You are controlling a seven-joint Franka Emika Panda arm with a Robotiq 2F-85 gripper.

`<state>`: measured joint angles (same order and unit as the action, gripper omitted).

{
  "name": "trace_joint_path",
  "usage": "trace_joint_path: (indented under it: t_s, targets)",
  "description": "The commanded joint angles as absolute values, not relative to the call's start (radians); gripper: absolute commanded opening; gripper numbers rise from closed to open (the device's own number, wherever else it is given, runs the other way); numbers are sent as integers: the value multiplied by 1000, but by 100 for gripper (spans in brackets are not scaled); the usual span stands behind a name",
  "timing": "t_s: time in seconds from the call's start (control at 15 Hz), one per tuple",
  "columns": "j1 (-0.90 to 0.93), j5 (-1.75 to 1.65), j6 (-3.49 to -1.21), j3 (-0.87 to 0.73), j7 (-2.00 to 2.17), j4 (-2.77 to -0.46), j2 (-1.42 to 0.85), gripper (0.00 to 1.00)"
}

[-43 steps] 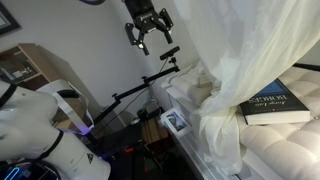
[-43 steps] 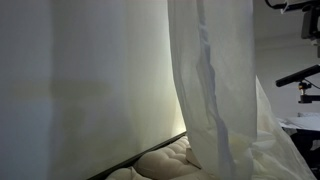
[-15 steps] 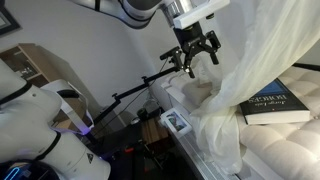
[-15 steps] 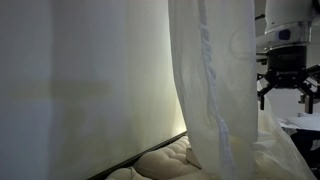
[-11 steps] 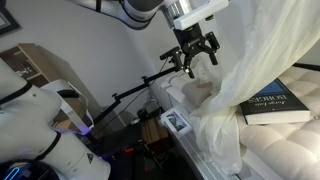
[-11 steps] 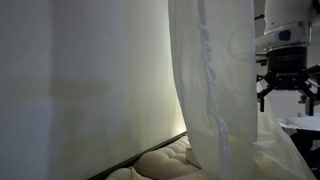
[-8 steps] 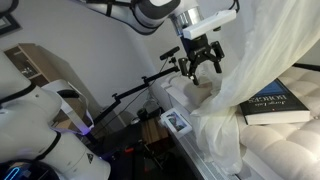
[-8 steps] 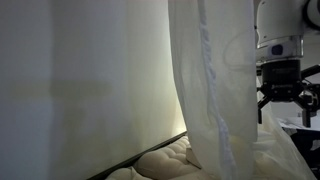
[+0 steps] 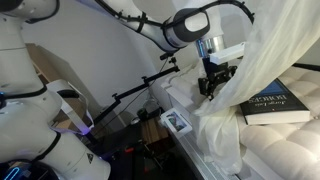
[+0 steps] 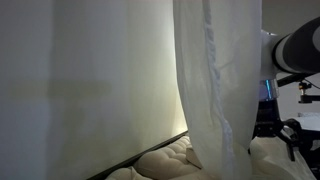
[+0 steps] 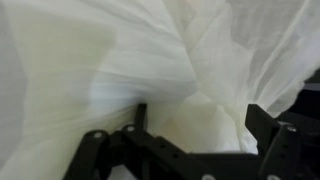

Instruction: Draw the curtain to the right

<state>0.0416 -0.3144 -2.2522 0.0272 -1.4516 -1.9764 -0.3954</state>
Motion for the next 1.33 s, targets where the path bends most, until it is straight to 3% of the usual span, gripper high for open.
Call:
trace_joint_path:
  t_s: [0.0,1.0,1.27]
  targets:
    - [45,-382,-2252,28,-1421,-1910,-456,100]
    - [76,-688,-2704,-29,-1210,-2006,-413,100]
    - [63,-695,-2654,-11,-1168,-1972,-430,100]
